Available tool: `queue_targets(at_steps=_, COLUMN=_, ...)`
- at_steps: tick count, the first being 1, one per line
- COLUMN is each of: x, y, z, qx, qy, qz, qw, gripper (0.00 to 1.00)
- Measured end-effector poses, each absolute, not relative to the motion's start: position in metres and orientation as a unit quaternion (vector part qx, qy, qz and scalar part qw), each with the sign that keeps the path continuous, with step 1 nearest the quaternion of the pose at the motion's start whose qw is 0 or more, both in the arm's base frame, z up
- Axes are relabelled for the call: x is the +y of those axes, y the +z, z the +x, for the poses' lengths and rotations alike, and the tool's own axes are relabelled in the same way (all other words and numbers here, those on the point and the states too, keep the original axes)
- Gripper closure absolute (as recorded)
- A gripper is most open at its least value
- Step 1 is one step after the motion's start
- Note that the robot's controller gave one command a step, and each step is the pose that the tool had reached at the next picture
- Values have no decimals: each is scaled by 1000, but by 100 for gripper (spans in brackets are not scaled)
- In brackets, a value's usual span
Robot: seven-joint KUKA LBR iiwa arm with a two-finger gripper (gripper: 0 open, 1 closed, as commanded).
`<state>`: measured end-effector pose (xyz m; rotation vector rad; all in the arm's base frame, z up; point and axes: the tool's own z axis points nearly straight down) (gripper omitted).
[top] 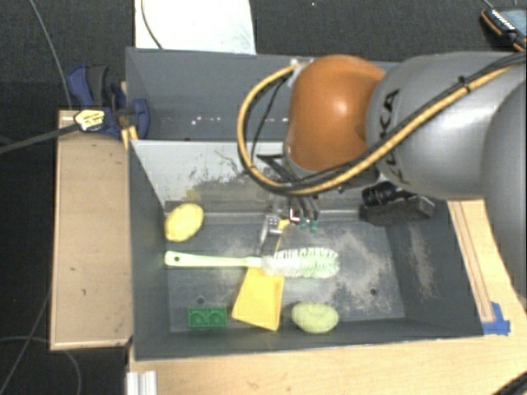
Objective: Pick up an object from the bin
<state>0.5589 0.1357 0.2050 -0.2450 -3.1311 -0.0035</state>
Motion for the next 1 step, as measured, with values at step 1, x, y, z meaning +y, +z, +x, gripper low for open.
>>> queue_targets(at_steps=1, x=135, y=234, z=570, qx=-999, qy=-2, qz=-37, qw=-7, gripper=0)
